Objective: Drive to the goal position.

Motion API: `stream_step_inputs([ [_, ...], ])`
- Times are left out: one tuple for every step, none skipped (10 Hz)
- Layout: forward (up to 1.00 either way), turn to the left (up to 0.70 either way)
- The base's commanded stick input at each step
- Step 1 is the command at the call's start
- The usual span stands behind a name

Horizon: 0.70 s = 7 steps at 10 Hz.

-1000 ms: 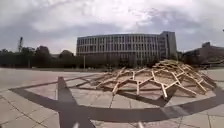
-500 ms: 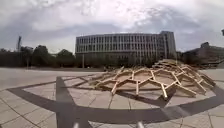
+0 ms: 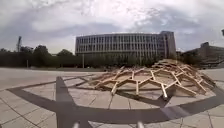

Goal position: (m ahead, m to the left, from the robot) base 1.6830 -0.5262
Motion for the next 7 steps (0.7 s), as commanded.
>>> stream_step_inputs([
  [0.0,0.7],
  [0.0,0.7],
  [0.0,0.7],
  [0.0,0.7],
  [0.0,0.7],
  [0.0,0.69],
  [0.0,0.69],
])
